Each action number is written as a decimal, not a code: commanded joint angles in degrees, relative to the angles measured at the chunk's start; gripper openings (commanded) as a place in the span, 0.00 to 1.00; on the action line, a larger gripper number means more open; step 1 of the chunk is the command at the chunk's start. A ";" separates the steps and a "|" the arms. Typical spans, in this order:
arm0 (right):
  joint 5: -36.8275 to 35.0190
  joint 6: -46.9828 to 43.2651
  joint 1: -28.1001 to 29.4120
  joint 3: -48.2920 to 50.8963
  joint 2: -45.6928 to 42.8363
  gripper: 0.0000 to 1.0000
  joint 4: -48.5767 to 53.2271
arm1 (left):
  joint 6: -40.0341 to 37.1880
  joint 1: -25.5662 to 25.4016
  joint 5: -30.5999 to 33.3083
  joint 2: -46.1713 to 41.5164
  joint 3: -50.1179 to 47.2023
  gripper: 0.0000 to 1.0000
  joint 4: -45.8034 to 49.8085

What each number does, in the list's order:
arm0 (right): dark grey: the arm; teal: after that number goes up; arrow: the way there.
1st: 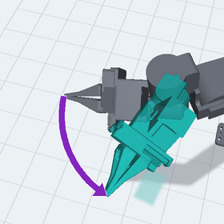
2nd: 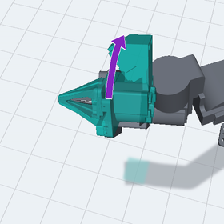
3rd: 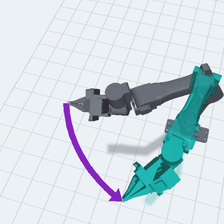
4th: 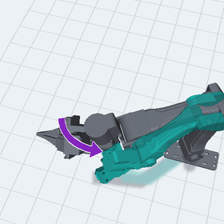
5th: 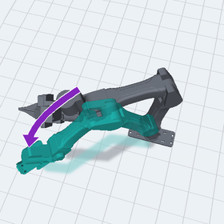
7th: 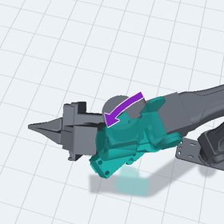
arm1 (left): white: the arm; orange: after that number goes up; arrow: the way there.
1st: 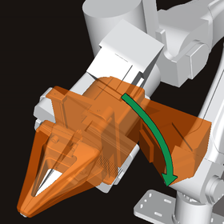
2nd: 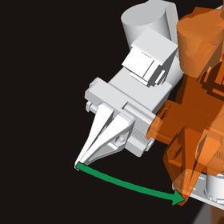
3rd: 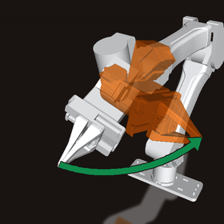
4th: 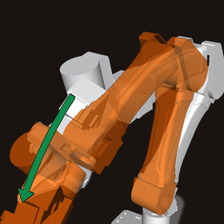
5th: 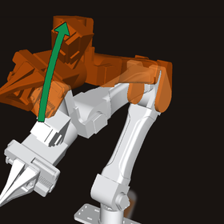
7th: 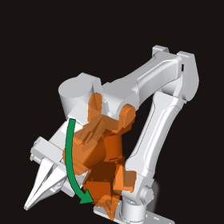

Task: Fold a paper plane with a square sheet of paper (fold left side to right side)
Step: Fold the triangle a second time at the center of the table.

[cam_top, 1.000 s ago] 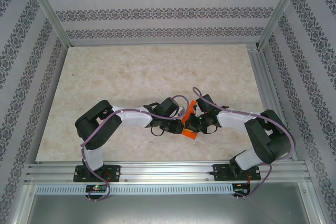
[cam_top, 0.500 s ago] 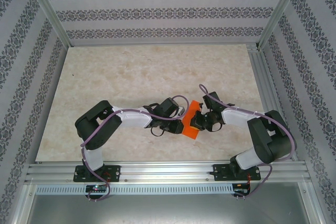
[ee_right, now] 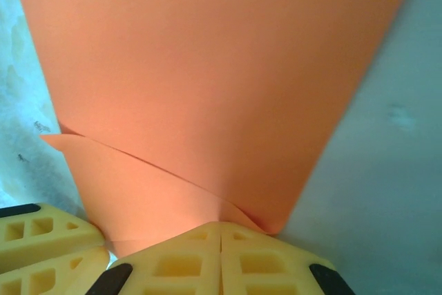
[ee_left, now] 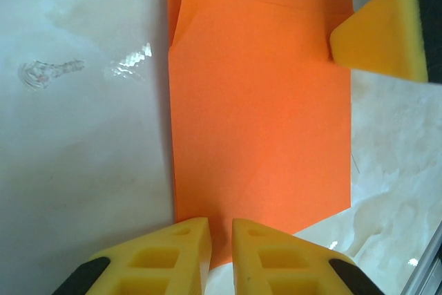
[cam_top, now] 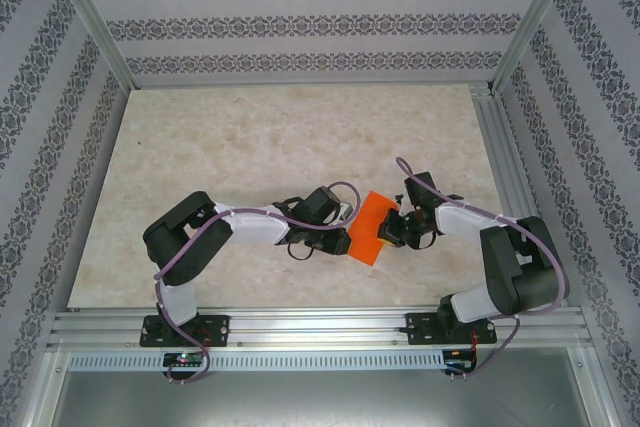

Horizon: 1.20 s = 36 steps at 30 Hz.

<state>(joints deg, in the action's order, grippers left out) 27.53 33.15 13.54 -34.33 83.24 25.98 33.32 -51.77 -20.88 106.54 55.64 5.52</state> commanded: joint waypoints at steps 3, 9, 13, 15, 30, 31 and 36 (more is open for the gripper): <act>-7.15 -3.09 -3.60 -2.23 -2.77 0.08 5.98 | -0.20 0.00 3.45 2.61 -2.46 0.20 4.90; -3.98 -3.83 -4.13 -3.99 -6.40 0.08 6.83 | -0.12 -0.17 3.30 2.46 -2.46 0.20 4.51; -1.40 -0.40 -1.40 -3.69 -10.45 0.08 6.00 | -0.10 -0.26 3.64 1.92 -2.57 0.20 4.72; -0.55 1.84 1.38 -3.09 -10.47 0.08 4.50 | -0.17 -0.32 3.78 1.77 -2.47 0.20 4.90; -2.44 8.99 13.25 -3.76 2.78 0.08 -6.82 | -0.28 -0.47 4.18 1.74 -2.37 0.20 5.21; -3.16 8.33 12.94 -3.97 3.26 0.08 -5.96 | -0.30 -0.47 4.20 1.74 -2.38 0.20 5.35; -5.66 4.79 10.03 -3.86 4.55 0.08 -1.94 | -0.28 -0.51 4.52 1.46 -2.79 0.20 5.55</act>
<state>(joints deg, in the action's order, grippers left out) 25.41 40.64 25.36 -37.15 87.02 21.21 33.32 -51.90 -20.45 106.54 55.57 5.50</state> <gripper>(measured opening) 0.084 0.198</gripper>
